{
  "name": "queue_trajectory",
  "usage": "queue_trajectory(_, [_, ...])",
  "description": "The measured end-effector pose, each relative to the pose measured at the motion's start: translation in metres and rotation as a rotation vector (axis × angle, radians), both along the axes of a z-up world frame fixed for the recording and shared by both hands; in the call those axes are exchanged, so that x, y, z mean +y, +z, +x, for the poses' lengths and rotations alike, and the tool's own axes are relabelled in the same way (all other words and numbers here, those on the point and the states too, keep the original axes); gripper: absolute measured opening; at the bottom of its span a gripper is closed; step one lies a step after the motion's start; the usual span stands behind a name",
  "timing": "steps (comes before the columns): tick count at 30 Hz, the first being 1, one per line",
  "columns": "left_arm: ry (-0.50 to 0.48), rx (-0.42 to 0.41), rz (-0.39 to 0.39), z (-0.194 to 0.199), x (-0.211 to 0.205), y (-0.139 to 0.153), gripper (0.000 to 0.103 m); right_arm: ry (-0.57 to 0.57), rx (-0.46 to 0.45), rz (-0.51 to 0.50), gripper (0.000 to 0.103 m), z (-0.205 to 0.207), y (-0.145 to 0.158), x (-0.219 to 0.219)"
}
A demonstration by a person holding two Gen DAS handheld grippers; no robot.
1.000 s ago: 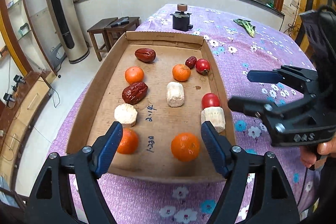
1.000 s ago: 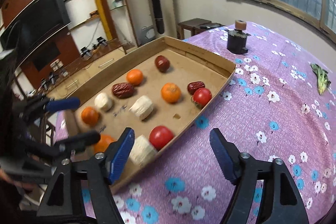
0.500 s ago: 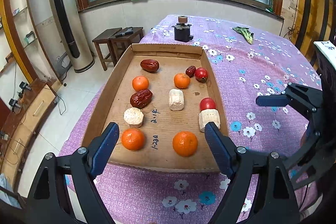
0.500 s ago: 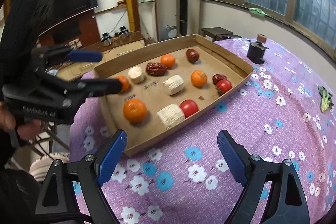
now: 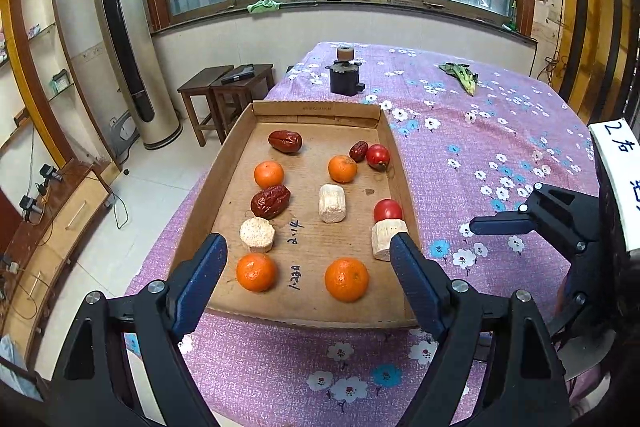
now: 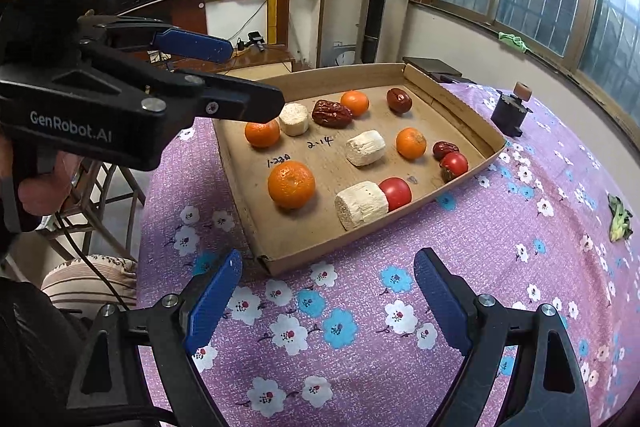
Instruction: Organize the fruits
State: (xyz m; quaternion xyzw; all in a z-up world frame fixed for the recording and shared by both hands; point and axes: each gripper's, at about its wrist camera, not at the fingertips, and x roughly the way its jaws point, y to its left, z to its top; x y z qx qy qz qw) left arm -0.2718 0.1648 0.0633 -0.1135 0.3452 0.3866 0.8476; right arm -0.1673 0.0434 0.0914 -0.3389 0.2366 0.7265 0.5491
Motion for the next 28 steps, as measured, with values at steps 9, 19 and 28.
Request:
queue_trajectory(9, [-0.007,-0.008,-0.009,-0.0009,-0.0004,0.0013,0.084,0.026,-0.004,0.009,0.089,-0.0064,0.0021,0.001])
queue_trajectory(19, [-0.013,-0.012,-0.014,0.0002,-0.001,0.0015,0.084,0.027,-0.009,0.01,0.089,-0.0093,0.0016,0.0018])
queue_trajectory(28, [0.0,-0.034,-0.019,-0.0004,0.0018,0.0035,0.084,0.009,-0.001,0.005,0.089,-0.0074,-0.0011,-0.0007])
